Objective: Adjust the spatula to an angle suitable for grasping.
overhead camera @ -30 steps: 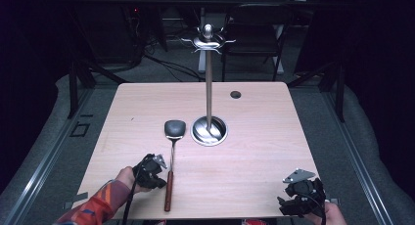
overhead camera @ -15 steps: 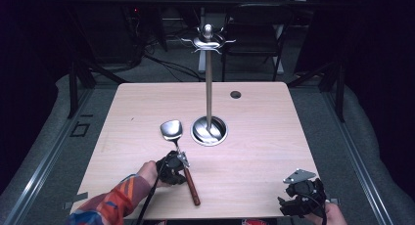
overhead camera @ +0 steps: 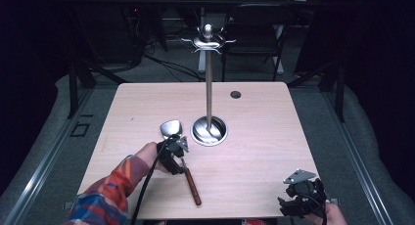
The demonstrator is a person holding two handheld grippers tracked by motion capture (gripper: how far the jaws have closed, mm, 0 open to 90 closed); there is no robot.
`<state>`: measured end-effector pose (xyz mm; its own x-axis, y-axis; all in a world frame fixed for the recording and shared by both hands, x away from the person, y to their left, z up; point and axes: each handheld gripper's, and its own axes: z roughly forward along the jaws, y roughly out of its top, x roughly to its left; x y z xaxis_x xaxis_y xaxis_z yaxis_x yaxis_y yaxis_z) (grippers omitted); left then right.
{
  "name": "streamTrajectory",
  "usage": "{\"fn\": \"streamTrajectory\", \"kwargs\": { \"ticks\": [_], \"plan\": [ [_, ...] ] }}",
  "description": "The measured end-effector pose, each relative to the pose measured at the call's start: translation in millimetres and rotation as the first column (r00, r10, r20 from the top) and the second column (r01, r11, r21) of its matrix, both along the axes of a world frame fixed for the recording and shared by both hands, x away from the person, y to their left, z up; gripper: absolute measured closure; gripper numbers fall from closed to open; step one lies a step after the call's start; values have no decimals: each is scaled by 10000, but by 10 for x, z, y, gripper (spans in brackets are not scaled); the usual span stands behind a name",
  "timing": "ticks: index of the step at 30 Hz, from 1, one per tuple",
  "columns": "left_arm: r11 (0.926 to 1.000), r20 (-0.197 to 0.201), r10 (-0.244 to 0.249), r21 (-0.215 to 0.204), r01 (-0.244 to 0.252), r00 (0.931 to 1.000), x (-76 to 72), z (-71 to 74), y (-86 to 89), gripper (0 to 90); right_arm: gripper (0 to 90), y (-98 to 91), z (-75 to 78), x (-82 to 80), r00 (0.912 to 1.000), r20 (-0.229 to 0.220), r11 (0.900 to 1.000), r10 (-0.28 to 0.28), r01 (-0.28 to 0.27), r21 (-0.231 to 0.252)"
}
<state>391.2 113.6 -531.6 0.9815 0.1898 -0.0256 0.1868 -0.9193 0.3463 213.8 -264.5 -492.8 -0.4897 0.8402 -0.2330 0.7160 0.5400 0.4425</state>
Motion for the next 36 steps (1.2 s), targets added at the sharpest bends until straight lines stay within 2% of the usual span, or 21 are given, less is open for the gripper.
{"fn": "streamTrajectory", "kwargs": {
  "ticks": [1,2,3,5,7,8,11,12,14,17,18,24,27,29,31,33,36],
  "plan": [
    [10000,0,0,0,0,10000,0,0,0,329,150,0,0,0,10000,0,10000,0,0,0],
    [9996,29,-259,-126,259,9997,50,-18,-12,328,150,-2,0,-1,10000,-11,10000,17,-17,12],
    [9993,16,-300,-227,300,9995,77,-30,-16,324,150,-4,1,-1,10000,-29,10000,27,-27,5],
    [9988,-54,-457,-166,456,9989,112,-35,-18,322,150,-4,-4,-2,10000,-1,10000,21,-21,66],
    [9982,-224,-564,-234,558,9982,157,-69,-23,327,150,-4,-4,-4,10000,-6,9999,35,-34,98],
    [9960,-398,-800,-435,783,9960,196,-88,-6,337,150,-5,-3,-4,10000,-10,9999,38,-38,99],
    [9941,-593,-991,-499,962,9933,220,-96,10,356,150,-5,-3,-5,10000,-12,9999,50,-49,109],
    [9917,-766,-1224,-486,1189,9895,234,-103,17,353,150,-5,-4,-6,10000,-35,9999,81,-81,125],
    [9886,-843,-1497,-310,1476,9851,242,-102,12,341,150,-4,-4,-5,9999,-59,9999,101,-101,127],
    [9871,-867,-1602,-166,1593,9833,241,-104,11,333,150,-6,-1,-7,9999,-97,9998,139,-137,128],
    [9848,-987,-1737,-114,1735,9798,247,-110,17,331,150,-7,-1,-7,9998,-98,9998,147,-145,131],
    [9838,-1111,-1781,2,1793,9777,237,-116,45,333,150,-8,2,-9,9998,-99,9998,149,-148,112],
    [9792,-1171,-1955,313,2004,9737,210,-110,115,350,150,-10,4,-13,9998,-98,9998,167,-166,104],
    [9787,-1208,-1967,355,2022,9730,202,-108,137,359,150,-9,3,-16,9999,-70,9998,139,-138,131],
    [9819,-1142,-1814,349,1864,9768,187,-102,216,398,150,-10,3,-17,9999,-42,9998,123,-122,129],
    [9828,-955,-1714,535,1770,9806,174,-116,263,454,150,-8,2,-14,9999,-75,9998,151,-151,110],
    [9834,-839,-1737,387,1774,9812,146,-124,311,459,150,-9,5,-17,9999,-38,9999,113,-113,108]
  ]
}}
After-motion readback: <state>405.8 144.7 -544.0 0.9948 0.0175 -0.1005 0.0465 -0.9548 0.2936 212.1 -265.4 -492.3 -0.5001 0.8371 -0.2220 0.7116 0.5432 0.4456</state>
